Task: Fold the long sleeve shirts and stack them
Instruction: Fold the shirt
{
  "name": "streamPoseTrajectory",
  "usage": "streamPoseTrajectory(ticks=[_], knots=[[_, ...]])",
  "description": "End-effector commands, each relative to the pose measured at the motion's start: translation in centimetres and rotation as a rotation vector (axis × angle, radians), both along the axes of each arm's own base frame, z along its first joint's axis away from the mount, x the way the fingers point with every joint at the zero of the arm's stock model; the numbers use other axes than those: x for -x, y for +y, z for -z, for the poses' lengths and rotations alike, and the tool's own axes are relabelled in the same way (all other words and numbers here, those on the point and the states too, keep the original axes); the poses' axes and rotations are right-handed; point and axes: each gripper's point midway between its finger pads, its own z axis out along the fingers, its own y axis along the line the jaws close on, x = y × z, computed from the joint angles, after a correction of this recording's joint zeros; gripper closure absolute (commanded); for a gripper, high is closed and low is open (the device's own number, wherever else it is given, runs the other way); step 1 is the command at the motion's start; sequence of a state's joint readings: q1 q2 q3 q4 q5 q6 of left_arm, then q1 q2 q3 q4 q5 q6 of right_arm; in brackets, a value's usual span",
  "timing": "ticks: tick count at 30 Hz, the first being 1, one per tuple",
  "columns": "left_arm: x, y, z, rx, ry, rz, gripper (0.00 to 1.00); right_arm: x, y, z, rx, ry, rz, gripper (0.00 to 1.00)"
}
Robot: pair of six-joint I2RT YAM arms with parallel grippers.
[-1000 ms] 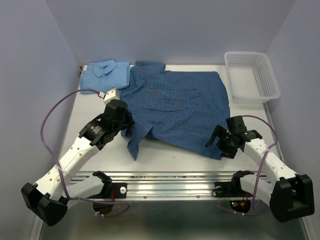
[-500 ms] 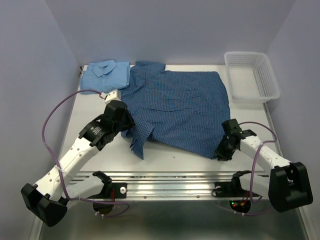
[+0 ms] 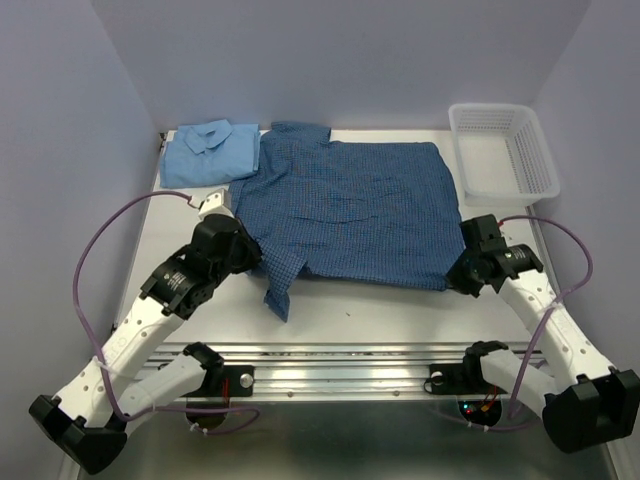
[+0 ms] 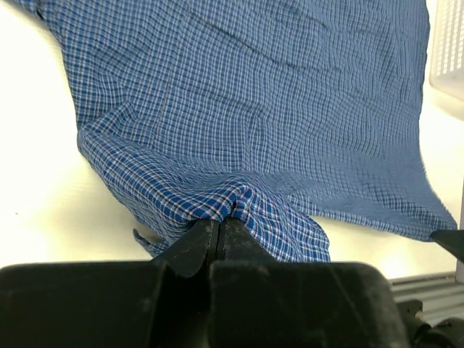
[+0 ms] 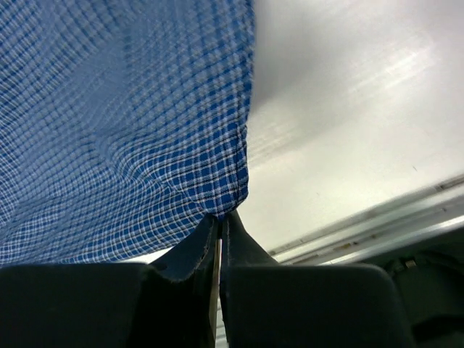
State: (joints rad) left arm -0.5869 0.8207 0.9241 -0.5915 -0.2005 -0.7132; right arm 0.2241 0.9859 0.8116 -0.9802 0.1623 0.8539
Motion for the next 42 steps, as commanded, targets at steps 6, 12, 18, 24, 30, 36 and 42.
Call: streamPoseTrajectory(ticks=[6,12,18,24,30,36,42], knots=[[5.5,0.3,4.9,-0.009,0.244,0.099,1.00,7.9,-2.9,-2.2,0.088,0.161,0.089,0.99],[8.0,-0.8,0.7,0.190,0.123,0.185,1.00,7.9,-2.4,-2.0,0.067,0.185,0.062,0.99],[4.0,-0.4,-2.1,0.094,0.006,0.124,1.00,3.4,-1.9,-2.1,0.076,0.075,0.047,0.99],[-3.3,-1.2,-2.8,-0.131,-0.047,0.092,1.00,-1.5,-2.9,-3.7,0.145,-0.086,0.099,0.99],[-10.4,-0.2,-5.2,-0.271,-0.166,0.044,1.00,-5.8,-3.5,-5.4,0.193,-0.203,0.146,0.99],[-15.4,-1.5,-3.7,-0.219,-0.143,0.106,1.00,-9.0,-3.7,-5.5,0.232,-0.240,0.174,0.99],[-20.6,-2.3,-5.2,-0.258,-0.236,0.078,1.00,-11.0,-4.3,-5.2,0.284,-0.260,0.206,0.99]])
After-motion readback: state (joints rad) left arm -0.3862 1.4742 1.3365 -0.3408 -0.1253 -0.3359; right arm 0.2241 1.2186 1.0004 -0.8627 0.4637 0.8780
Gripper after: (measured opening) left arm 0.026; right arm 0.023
